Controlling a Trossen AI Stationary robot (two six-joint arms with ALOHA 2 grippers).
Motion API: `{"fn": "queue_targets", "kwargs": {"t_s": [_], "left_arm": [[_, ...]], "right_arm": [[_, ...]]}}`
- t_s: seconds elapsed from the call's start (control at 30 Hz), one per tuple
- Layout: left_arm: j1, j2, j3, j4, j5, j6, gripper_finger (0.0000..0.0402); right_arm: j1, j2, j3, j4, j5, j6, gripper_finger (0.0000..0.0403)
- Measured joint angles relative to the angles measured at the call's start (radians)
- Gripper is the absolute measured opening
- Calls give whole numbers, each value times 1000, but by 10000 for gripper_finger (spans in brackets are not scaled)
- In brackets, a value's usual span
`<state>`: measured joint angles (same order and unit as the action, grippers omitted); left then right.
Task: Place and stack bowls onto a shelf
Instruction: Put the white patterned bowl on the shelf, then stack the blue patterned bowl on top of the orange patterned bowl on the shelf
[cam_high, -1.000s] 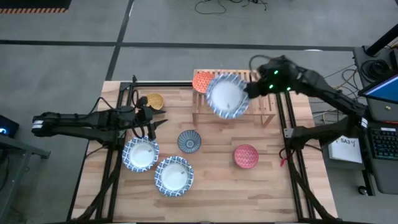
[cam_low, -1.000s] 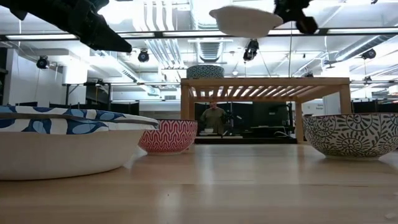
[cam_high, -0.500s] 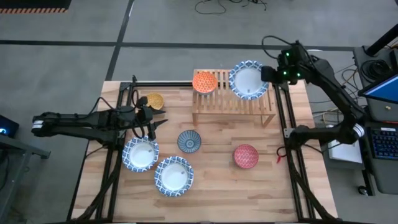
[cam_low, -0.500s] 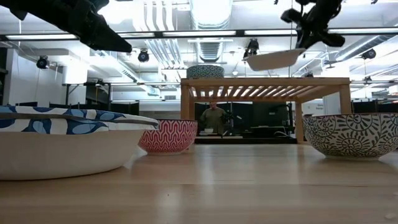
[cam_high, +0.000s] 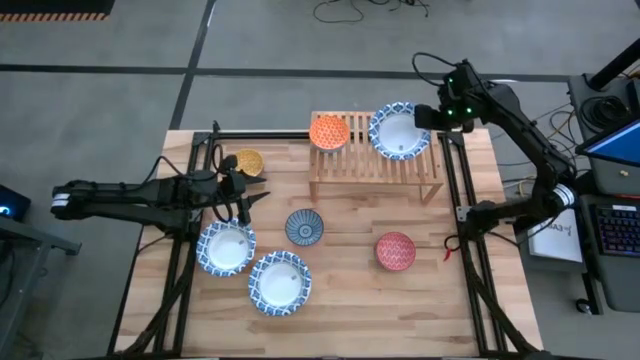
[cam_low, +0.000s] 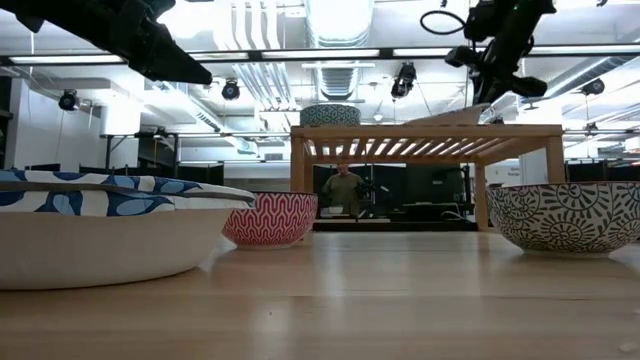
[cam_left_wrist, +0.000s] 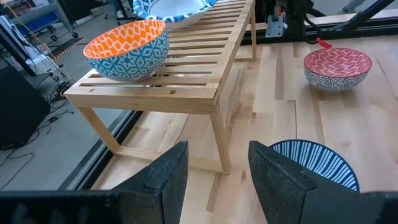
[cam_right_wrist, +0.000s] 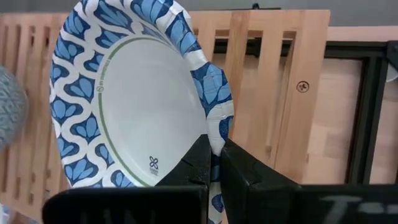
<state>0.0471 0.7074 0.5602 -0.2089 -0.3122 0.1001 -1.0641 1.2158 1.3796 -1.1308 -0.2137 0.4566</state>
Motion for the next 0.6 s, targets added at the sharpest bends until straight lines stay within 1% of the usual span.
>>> {"fn": "queue_targets", "kwargs": {"t_s": [0.13,0.23,0.4,0.5,0.6], "left_arm": [[0,0,0,0,0,0,151],[0,0,0,0,0,0,151],[0,0,0,0,0,3,151],[0,0,0,0,0,3,151],[0,0,0,0,0,3,151]], "right_arm": [[0,17,0,-10,1,-4,12],[0,28,0,-32,4,-4,28],[0,36,-1,-49,11,-4,66],[-3,35,-1,-49,42,0,94],[-15,33,0,-47,49,4,122]]}}
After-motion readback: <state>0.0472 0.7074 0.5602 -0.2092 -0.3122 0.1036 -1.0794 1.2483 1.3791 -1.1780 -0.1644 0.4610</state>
